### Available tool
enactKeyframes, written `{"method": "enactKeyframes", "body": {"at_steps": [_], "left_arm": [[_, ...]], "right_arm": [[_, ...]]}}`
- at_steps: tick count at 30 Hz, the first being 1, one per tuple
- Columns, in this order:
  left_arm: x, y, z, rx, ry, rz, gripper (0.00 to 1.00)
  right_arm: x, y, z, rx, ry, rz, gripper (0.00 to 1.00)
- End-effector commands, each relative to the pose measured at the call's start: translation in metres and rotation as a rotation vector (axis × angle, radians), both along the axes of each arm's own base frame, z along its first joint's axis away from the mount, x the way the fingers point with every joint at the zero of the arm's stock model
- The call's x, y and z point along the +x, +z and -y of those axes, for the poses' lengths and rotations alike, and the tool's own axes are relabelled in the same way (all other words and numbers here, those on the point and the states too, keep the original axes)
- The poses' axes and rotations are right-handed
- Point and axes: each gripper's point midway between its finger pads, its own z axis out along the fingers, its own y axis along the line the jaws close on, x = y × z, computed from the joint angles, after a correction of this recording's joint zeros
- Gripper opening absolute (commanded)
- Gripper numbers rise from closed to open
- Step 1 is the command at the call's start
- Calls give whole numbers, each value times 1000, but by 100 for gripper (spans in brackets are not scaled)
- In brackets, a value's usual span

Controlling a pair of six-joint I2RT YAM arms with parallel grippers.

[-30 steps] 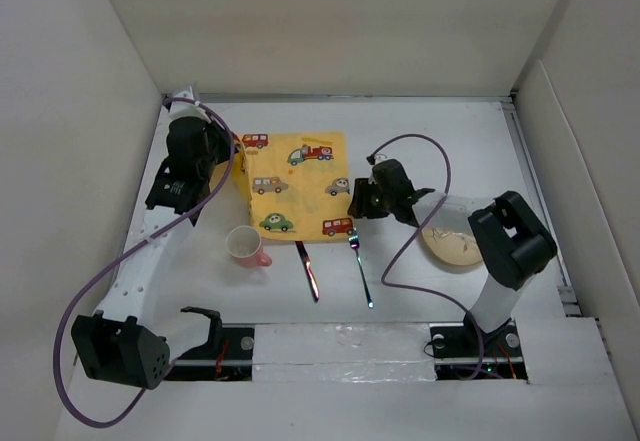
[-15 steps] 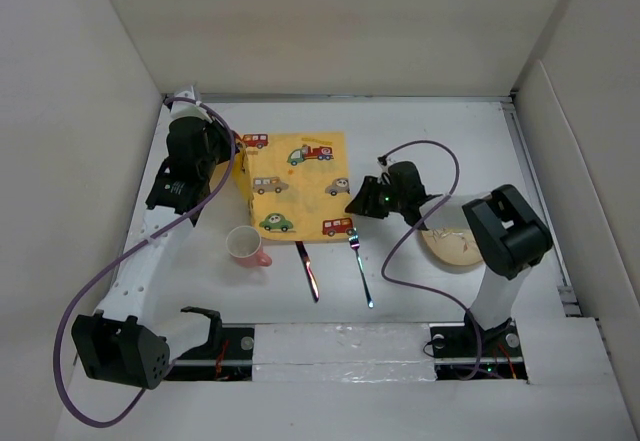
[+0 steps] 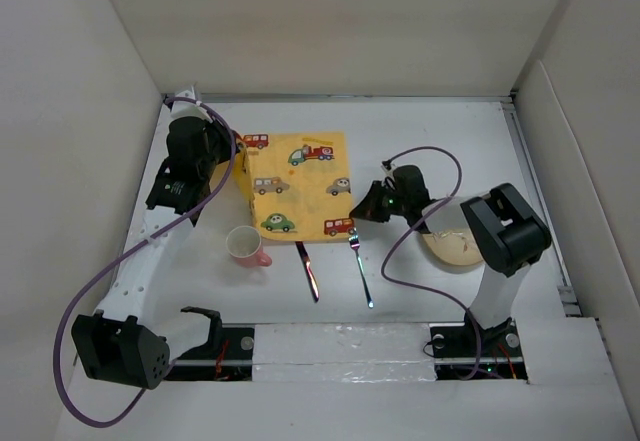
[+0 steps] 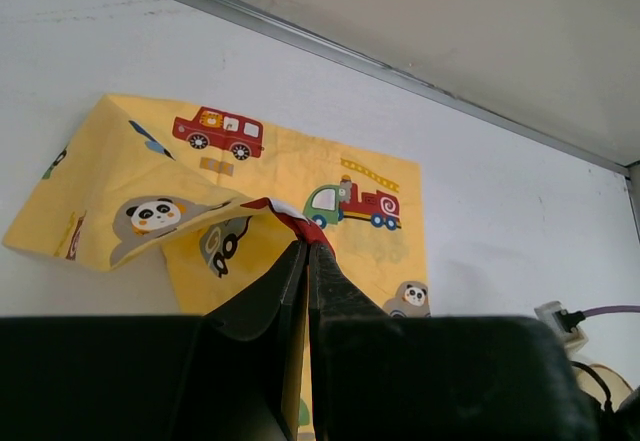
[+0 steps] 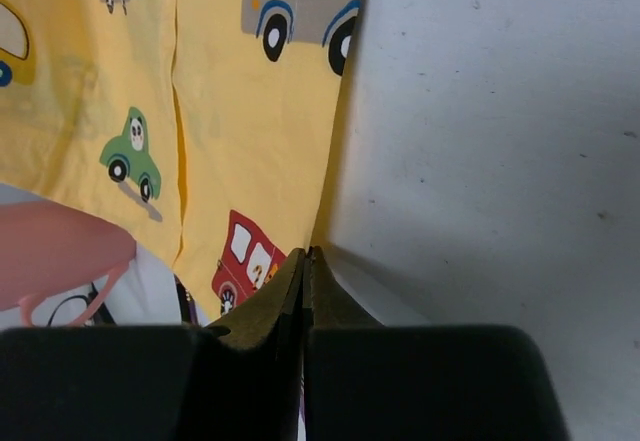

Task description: Set the dinner table for one person

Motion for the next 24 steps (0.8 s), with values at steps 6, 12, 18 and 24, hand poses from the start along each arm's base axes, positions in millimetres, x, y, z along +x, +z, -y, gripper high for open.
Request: {"method": "enactKeyframes", "body": {"at_steps": [6,12,18,24], "left_arm": [[18,63,-1,-25,26,135,0],[14,151,-6,-56,52,298,0],[0,180,-19,-65,107,390,0],[21,163,-17,-66,121,377,0]], "right_arm": [[52,164,-4,105,-42,387,0],[51,297,34,123,-137,637,0],[34,370,99,62,-305,776,0],[73,383,146,24,-393,778,0]]}}
